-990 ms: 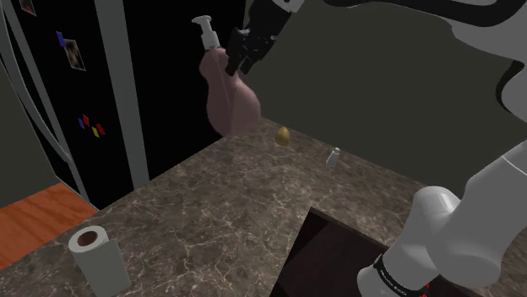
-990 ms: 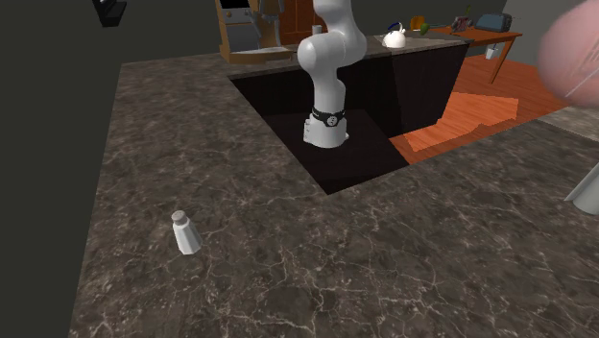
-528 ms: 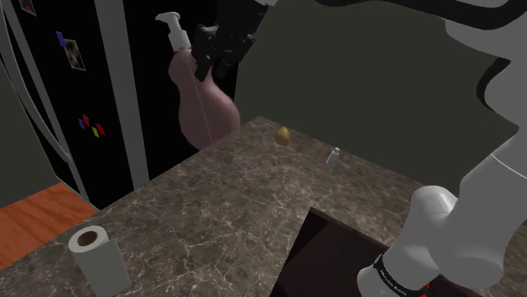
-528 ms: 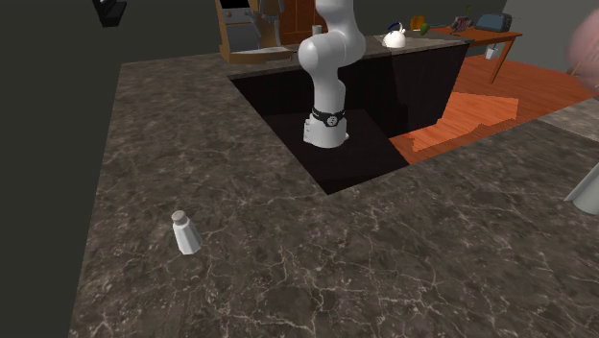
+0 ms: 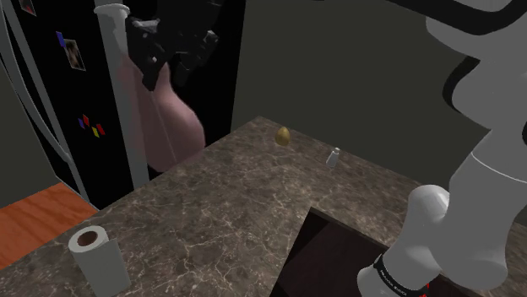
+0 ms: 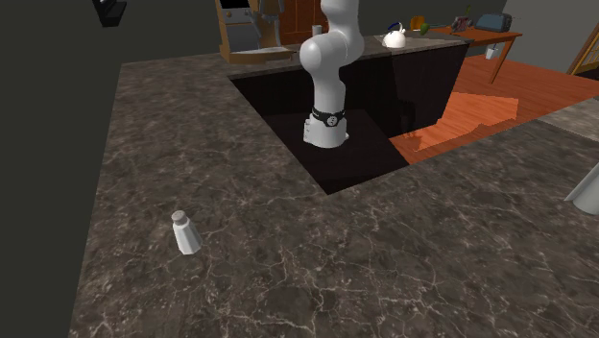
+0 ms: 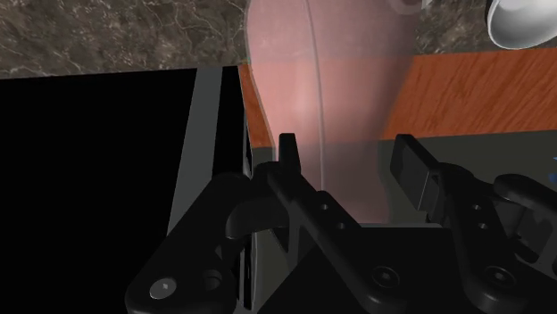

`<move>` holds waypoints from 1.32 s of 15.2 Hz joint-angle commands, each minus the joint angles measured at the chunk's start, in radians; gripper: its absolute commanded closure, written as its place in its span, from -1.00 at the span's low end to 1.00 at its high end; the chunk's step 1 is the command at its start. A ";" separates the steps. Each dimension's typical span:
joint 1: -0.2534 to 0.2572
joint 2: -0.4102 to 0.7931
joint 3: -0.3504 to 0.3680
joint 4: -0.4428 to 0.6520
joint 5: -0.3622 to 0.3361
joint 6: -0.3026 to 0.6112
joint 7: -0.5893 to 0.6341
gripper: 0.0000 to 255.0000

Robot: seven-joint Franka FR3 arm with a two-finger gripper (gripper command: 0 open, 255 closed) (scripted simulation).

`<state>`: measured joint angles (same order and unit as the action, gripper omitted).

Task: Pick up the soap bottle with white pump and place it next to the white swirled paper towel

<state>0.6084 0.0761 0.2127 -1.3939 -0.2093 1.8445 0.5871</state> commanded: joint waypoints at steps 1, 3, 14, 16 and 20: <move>0.030 0.058 0.021 0.078 -0.032 -0.028 0.045 1.00; 0.055 0.101 0.032 0.136 -0.055 -0.051 0.074 1.00; 0.039 0.041 0.026 -0.094 -0.047 0.120 0.100 1.00; 0.037 0.035 0.025 -0.129 -0.047 0.148 0.105 1.00; 0.034 0.026 0.023 -0.194 -0.050 0.204 0.116 1.00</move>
<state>0.6427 0.1010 0.2354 -1.5756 -0.2572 2.0326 0.6992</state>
